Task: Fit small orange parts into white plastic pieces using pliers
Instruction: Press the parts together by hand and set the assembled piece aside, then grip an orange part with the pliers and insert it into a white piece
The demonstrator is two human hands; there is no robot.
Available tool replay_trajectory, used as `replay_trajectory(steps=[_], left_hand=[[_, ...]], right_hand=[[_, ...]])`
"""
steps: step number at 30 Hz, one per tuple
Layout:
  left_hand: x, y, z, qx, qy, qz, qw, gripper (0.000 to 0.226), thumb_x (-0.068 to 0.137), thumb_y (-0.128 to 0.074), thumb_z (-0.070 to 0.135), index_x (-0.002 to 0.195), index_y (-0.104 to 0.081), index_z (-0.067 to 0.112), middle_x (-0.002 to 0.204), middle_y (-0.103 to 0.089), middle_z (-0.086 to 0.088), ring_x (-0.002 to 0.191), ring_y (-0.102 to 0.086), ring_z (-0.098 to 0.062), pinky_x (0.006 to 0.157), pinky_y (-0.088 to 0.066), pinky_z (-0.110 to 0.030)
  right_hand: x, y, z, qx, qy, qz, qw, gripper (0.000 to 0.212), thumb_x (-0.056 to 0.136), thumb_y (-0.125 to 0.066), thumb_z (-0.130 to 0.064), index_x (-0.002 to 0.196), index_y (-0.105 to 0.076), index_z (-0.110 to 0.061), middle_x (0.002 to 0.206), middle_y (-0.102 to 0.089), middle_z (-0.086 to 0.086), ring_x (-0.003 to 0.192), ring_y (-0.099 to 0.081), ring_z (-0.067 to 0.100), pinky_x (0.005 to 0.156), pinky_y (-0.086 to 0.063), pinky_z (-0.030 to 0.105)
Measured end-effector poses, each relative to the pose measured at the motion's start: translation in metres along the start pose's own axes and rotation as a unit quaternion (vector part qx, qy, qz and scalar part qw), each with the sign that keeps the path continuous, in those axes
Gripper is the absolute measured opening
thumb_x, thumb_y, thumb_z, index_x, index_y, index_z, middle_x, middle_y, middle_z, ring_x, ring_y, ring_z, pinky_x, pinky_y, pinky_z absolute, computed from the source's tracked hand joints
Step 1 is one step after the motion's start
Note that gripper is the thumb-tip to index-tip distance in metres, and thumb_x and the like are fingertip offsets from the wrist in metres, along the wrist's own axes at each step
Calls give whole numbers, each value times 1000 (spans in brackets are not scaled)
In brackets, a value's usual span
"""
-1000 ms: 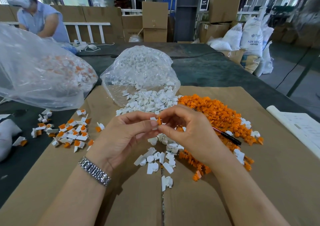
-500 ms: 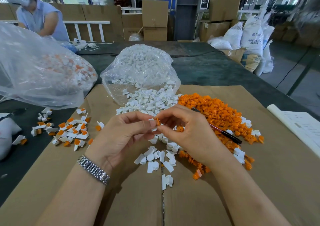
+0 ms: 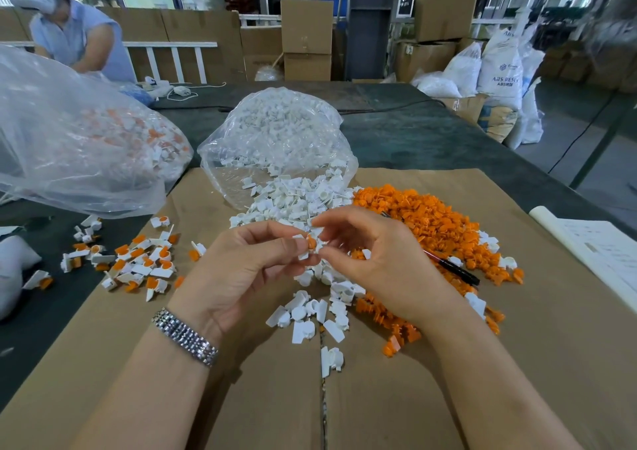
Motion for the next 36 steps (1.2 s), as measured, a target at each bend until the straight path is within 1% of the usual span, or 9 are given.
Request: replay_trajectory(steps=[2,4,6,8,15,24,30,33,36], left_hand=[[1,0,0,-11,-6,10,1000,17,62,-83,6,78,-79,5,94,-76,-22,88,-77,-33,65,-61,-25],[1,2,1,-20,-12,16,1000,21,62,-83,5,82,-78,3,96,-76,-22,88,-77,-34,64,-61,-24],[2,4,1,-21,-20,21,999,26,62,-83,6,87,-76,0,96,-75,-22,90,-77,-34,65,-61,-24],[3,6,2,-19,-28,24,999,29,62,-83,8,89,-76,1,95,-75,-22,92,-76,-35,66,-61,-24],[5,8,2,-23,-34,27,999,25,61,-85,11,85,-80,7,94,-76,-20,94,-76,-35,68,-61,-24],[6,9,1,-24,-32,29,999,21,63,-83,9,84,-79,7,93,-76,-19,93,-77,-33,65,-61,-23],[7,8,1,-31,-28,38,998,23,66,-81,6,88,-76,3,96,-76,-22,91,-77,-32,64,-61,-22],[9,8,0,-51,-24,37,998,19,69,-81,6,87,-77,5,99,-75,-21,95,-76,-34,66,-60,-23],[10,9,-1,-54,-29,22,998,14,70,-83,8,83,-79,10,100,-76,-18,100,-75,-33,69,-60,-24]], right_hand=[[0,14,7,-58,-39,62,996,31,93,-70,-20,122,-66,-28,105,-64,-15,100,-62,3,87,-52,17],[-2,34,21,-213,-130,126,960,32,94,-66,-32,126,-62,-27,117,-61,-9,109,-57,5,96,-50,27],[-7,47,38,-349,-278,100,889,45,95,-61,-47,130,-56,-20,132,-54,5,125,-50,24,106,-42,47],[-12,52,52,-369,-371,48,851,53,94,-57,-58,126,-55,-16,132,-53,10,127,-47,32,107,-35,55],[-14,54,53,-337,-360,12,870,44,91,-57,-65,105,-60,-23,112,-59,-2,120,-49,26,103,-32,54],[-7,34,38,-454,-341,-42,822,44,86,-65,-58,88,-49,-17,115,-56,10,117,-47,32,103,-35,56],[-4,35,35,-399,-322,24,858,36,97,-47,-48,98,-57,-13,109,-59,13,107,-51,33,95,-40,50],[1,43,29,-302,-303,82,900,35,98,-50,-45,102,-57,-11,98,-61,11,91,-58,28,73,-45,39],[5,54,11,-184,-280,89,938,15,98,-57,-31,103,-59,-17,83,-64,3,69,-60,17,54,-45,30]])
Point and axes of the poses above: each hand's wrist, its own x-axis towards the middle knuckle, its own y-axis out of the back of the hand, z = x × y, the point moved 4 cm from there along x, towards the middle knuckle
